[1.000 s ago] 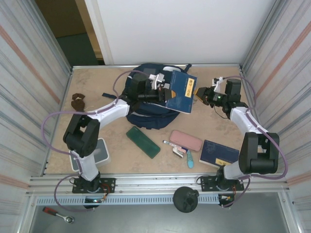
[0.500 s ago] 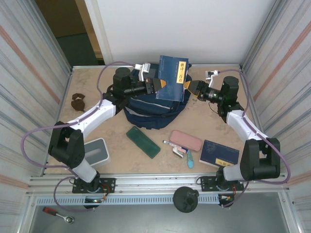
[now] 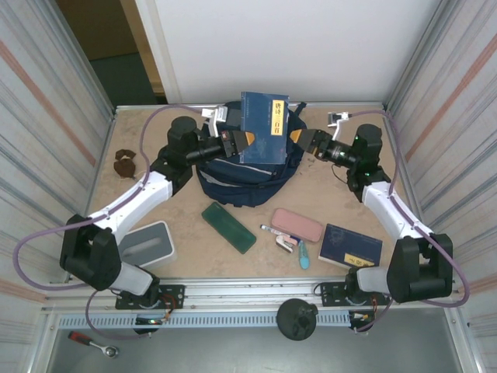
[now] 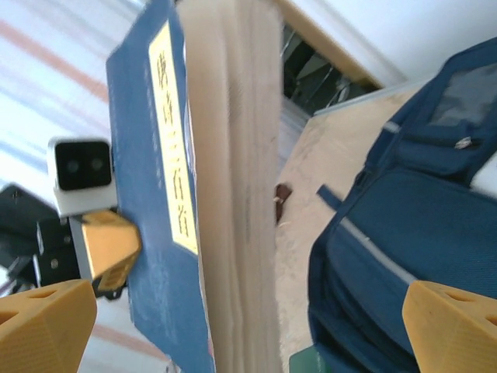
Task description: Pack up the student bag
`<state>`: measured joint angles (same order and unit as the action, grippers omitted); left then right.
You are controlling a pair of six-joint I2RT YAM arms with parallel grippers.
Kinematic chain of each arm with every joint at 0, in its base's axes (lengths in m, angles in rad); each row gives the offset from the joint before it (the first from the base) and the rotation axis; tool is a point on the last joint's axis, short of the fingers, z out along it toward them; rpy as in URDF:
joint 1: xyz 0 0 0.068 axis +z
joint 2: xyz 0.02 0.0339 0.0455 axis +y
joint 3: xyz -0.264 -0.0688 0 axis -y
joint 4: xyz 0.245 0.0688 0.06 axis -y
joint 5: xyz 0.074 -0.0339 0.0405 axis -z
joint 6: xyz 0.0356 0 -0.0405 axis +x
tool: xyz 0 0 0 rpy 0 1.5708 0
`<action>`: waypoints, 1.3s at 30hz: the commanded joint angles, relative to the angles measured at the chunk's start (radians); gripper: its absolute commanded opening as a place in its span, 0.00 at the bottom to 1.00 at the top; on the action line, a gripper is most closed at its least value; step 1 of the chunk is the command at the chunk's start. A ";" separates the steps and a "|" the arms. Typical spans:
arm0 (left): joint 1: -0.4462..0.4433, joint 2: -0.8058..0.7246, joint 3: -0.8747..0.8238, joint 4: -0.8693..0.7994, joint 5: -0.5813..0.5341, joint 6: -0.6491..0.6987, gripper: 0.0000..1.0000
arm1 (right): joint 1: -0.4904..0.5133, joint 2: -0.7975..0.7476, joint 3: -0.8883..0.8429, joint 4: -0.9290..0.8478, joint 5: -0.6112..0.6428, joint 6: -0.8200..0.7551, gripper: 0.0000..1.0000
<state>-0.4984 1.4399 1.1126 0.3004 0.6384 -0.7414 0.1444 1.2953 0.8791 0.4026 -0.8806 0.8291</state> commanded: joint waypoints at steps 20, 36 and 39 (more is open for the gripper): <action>-0.025 -0.182 -0.162 0.041 -0.004 -0.043 0.29 | 0.094 -0.013 -0.031 0.227 -0.054 0.161 0.00; 0.028 0.043 0.112 -0.713 -0.860 1.009 0.82 | -0.145 -0.040 -0.009 -0.439 0.013 -0.115 0.00; 0.110 0.185 0.237 -0.809 -0.812 0.948 0.83 | -0.119 0.023 -0.005 -0.435 0.028 -0.099 0.00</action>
<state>-0.4515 1.5414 1.2587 -0.3958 -0.0952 0.1074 0.0059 1.2778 0.8505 0.0013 -0.8597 0.7647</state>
